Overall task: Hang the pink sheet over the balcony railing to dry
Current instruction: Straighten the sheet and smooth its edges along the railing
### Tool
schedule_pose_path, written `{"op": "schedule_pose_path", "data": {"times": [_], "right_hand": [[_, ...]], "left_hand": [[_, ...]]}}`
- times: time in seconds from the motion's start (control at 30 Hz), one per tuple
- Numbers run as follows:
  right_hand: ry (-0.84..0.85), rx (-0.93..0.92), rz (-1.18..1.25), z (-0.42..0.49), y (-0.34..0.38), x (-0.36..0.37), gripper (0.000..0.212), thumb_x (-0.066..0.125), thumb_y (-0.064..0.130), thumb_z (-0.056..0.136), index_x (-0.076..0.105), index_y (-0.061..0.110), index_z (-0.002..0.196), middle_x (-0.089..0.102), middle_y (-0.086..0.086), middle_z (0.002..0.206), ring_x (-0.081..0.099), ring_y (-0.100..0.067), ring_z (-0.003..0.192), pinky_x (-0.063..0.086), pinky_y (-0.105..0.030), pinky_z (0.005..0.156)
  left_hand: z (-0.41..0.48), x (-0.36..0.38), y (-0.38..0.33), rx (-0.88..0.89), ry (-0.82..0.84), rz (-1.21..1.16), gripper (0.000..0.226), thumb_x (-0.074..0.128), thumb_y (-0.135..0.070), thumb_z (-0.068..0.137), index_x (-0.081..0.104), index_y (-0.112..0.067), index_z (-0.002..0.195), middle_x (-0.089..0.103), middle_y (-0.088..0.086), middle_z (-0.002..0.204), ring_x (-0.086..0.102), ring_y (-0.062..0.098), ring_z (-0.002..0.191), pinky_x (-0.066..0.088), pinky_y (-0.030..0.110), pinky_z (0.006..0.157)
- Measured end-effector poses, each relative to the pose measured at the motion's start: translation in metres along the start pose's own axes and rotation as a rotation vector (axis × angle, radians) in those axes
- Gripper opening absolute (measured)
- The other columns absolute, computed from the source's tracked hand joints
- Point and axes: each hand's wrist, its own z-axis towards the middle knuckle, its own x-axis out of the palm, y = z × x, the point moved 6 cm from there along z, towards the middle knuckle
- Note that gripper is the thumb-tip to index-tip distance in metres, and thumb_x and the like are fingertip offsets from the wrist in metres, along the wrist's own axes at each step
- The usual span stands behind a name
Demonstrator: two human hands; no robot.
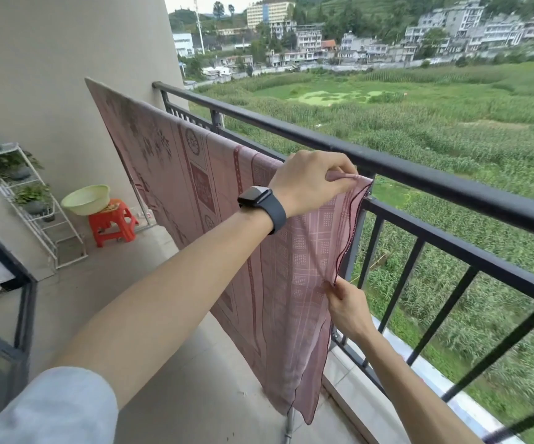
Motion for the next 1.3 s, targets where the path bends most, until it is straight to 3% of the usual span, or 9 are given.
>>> {"op": "schedule_pose_path", "data": {"times": [0.1,0.2,0.4,0.53,0.77,0.9,1.03,1.17,1.3], "right_hand": [[-0.026,0.013,0.040,-0.004,-0.006,0.001,0.018,0.055,0.025,0.102,0.070,0.022,0.092,0.075,0.001,0.083,0.067,-0.023,0.078,0.054,-0.034,0.071],[-0.102,0.006,0.112,-0.012,-0.008,-0.006,0.019,0.060,0.030,0.099,0.069,0.033,0.083,0.074,0.008,0.081,0.067,-0.010,0.075,0.050,-0.020,0.067],[-0.198,0.013,0.081,-0.020,-0.006,-0.021,0.030,0.068,0.033,0.094,0.058,0.027,0.066,0.065,0.011,0.061,0.058,-0.004,0.056,0.041,-0.015,0.052],[-0.193,0.070,0.084,-0.018,-0.002,-0.025,0.012,0.070,0.030,0.093,0.068,0.032,0.081,0.073,0.022,0.078,0.067,0.008,0.078,0.047,-0.009,0.068],[-0.368,0.147,0.040,-0.039,0.000,-0.016,0.004,0.073,0.030,0.090,0.074,0.026,0.091,0.075,0.015,0.083,0.070,-0.001,0.080,0.055,-0.021,0.078],[-0.549,0.231,-0.013,-0.056,0.008,-0.003,0.017,0.071,0.034,0.092,0.070,0.022,0.104,0.072,0.013,0.093,0.068,-0.002,0.085,0.054,-0.022,0.075],[-0.837,0.299,-0.116,-0.085,0.028,0.036,0.014,0.070,0.036,0.091,0.060,0.030,0.098,0.065,0.007,0.092,0.061,-0.002,0.076,0.051,-0.022,0.067],[-0.698,0.270,-0.190,-0.087,0.064,0.118,0.012,0.069,0.028,0.092,0.060,0.036,0.091,0.067,0.013,0.088,0.063,-0.001,0.077,0.051,-0.023,0.067],[-0.465,0.212,-0.342,-0.056,0.106,0.199,0.009,0.070,0.022,0.091,0.071,0.025,0.100,0.070,0.011,0.096,0.065,-0.014,0.088,0.053,-0.034,0.080]], "left_hand": [[-0.012,0.003,0.001,0.066,-0.090,0.112,0.020,0.064,-0.045,0.091,0.074,-0.029,0.096,0.063,-0.014,0.072,0.060,0.014,0.079,0.046,0.039,0.094],[-0.017,0.004,0.006,0.105,-0.145,0.144,0.024,0.063,-0.047,0.092,0.074,-0.026,0.094,0.054,-0.015,0.063,0.051,0.012,0.067,0.042,0.036,0.097],[-0.002,-0.002,0.003,0.033,-0.142,0.039,0.036,0.061,-0.064,0.084,0.075,-0.033,0.096,0.074,-0.011,0.080,0.068,0.010,0.079,0.055,0.031,0.070],[0.008,-0.002,0.009,0.026,-0.101,0.118,0.040,0.054,-0.069,0.086,0.072,-0.035,0.096,0.072,-0.013,0.080,0.067,0.010,0.077,0.050,0.026,0.062],[-0.010,-0.003,0.032,0.335,-0.110,0.124,0.034,0.055,-0.056,0.090,0.066,-0.032,0.112,0.054,-0.017,0.079,0.053,0.010,0.083,0.042,0.040,0.094],[-0.007,-0.015,0.063,0.405,-0.042,0.002,0.040,0.049,-0.055,0.094,0.061,-0.032,0.126,0.069,-0.008,0.105,0.061,0.017,0.101,0.042,0.040,0.099],[-0.029,-0.031,0.098,0.507,-0.162,-0.054,0.042,0.051,-0.042,0.095,0.057,-0.030,0.134,0.058,-0.004,0.135,0.050,0.020,0.126,0.035,0.040,0.110],[-0.098,-0.020,0.192,0.353,-0.127,-0.138,0.039,0.059,-0.028,0.090,0.063,-0.023,0.128,0.056,0.003,0.135,0.052,0.024,0.123,0.039,0.041,0.105],[-0.176,0.014,0.321,0.057,0.267,-0.062,0.045,0.059,-0.025,0.087,0.060,-0.028,0.131,0.059,-0.001,0.135,0.052,0.025,0.123,0.042,0.041,0.102]]}}
